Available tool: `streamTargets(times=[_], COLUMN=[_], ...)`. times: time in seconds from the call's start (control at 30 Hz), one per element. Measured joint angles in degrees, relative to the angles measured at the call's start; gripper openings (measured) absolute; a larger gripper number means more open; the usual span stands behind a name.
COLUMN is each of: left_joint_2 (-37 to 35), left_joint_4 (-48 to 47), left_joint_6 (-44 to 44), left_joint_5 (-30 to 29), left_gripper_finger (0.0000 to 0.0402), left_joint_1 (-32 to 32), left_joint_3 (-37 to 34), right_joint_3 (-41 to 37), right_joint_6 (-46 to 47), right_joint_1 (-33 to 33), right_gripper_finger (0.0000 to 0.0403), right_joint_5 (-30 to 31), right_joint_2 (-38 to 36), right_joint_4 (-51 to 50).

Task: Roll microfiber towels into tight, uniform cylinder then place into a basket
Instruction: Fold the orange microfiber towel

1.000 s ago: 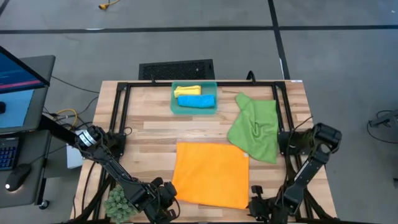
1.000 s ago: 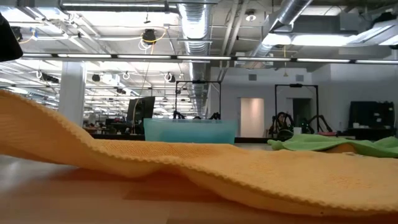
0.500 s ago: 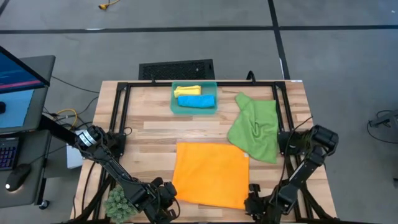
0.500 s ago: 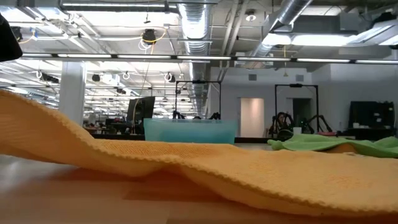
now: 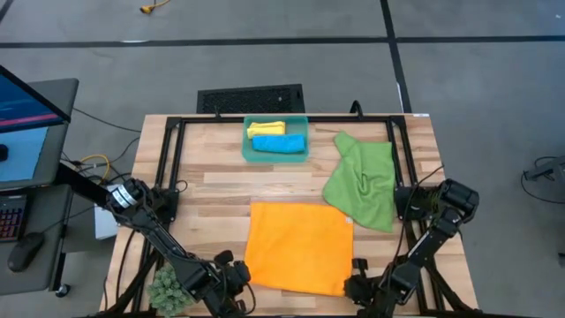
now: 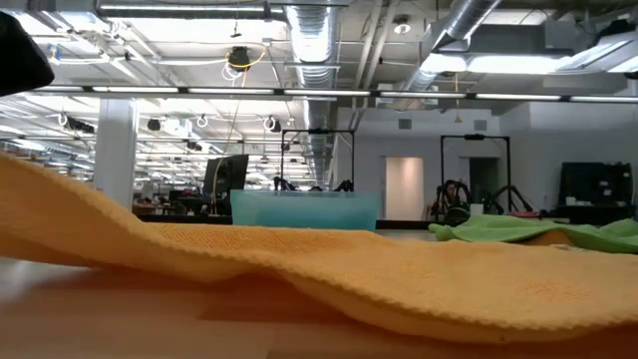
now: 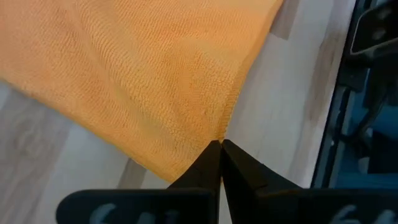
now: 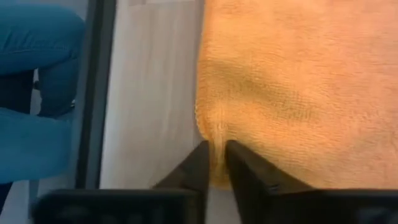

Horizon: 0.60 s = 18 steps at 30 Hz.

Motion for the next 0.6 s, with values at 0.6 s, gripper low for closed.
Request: streamTargets(times=[0.6], left_joint_2=[0.0], left_joint_4=[1.6], left_joint_6=[12.1], left_joint_5=[-3.3], left_gripper_finger=[0.0000], left_joint_1=[-1.3], left_joint_3=[0.0], right_joint_3=[8.8], right_joint_6=[0.0], right_joint_1=[2.5], right_gripper_finger=[0.0009], right_joint_5=[1.1], right_joint_2=[-0.4], right_joint_4=[-8.7])
